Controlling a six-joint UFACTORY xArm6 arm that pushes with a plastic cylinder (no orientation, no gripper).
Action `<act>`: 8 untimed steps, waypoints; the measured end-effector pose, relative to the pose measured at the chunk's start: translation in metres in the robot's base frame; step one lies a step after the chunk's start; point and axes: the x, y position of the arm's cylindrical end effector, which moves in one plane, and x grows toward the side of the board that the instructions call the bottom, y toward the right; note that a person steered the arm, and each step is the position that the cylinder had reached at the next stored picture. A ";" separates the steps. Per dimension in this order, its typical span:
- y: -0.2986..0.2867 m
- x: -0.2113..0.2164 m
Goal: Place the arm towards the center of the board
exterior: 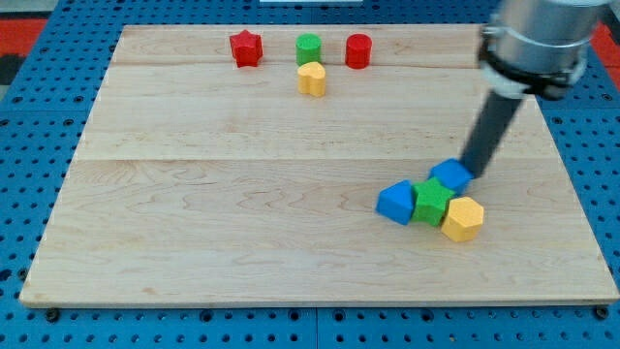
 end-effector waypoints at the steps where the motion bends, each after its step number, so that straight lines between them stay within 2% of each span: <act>1: 0.018 -0.015; 3: 0.018 -0.041; 8: 0.017 -0.043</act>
